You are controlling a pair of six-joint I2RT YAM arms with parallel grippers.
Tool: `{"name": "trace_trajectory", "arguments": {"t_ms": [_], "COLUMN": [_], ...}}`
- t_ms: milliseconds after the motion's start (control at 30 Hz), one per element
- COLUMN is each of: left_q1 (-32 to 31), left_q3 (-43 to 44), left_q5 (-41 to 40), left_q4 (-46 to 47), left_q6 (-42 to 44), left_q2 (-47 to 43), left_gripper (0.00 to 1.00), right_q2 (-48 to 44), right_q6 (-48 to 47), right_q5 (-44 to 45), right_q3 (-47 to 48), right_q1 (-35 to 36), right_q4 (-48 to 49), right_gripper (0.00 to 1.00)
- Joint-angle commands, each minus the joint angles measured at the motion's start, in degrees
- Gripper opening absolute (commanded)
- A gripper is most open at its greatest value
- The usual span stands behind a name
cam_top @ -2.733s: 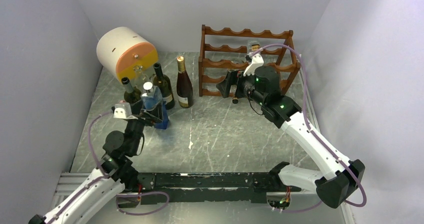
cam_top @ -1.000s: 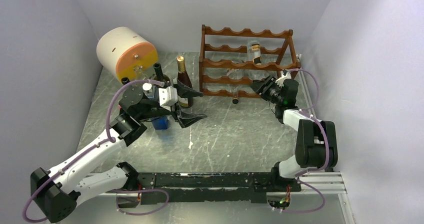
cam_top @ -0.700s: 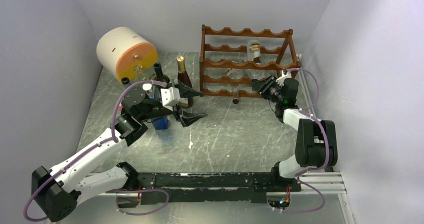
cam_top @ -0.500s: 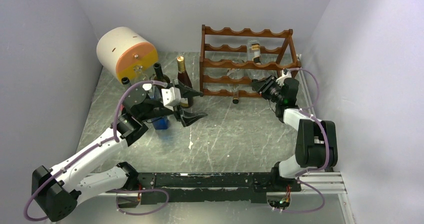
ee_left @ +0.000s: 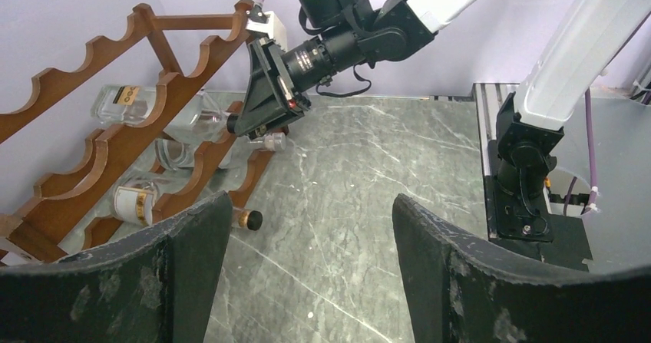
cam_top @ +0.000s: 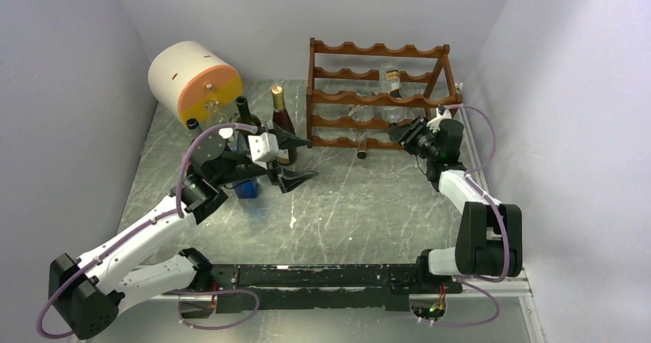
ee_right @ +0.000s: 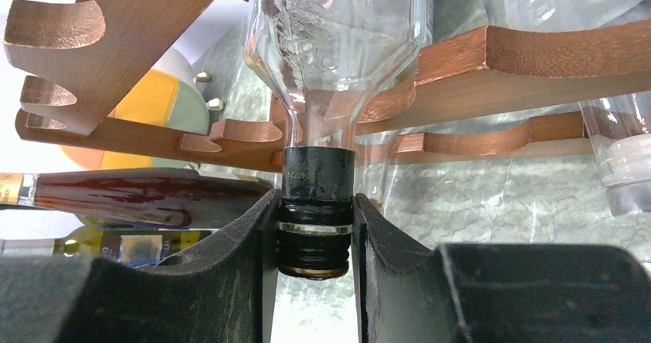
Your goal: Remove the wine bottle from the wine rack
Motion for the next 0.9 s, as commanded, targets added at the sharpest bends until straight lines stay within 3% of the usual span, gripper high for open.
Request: {"name": "trace_trajectory", "arguments": {"t_ms": [0, 500, 867], "left_q1": [-0.43, -1.69, -9.54], "left_q3": [-0.3, -2.02, 1.31], "left_q5": [-1.49, -5.95, -14.97], "left_q4": [0.65, 2.58, -0.89], "left_q6": [0.51, 2.87, 10.89], "left_q2": [-0.09, -2.49, 2.02], "left_gripper": [0.8, 0.8, 0.78], "right_q2": [-3.34, -10.87, -16.12], "right_q6": [-0.73, -2.42, -4.08], "right_q5": [-2.16, -2.47, -1.53], "right_q3": [-0.62, -4.95, -7.04], "right_q1": [-0.26, -0.25, -0.25], "right_q4": [2.87, -3.16, -10.2], "right_gripper": [0.0, 0.0, 0.0]}}
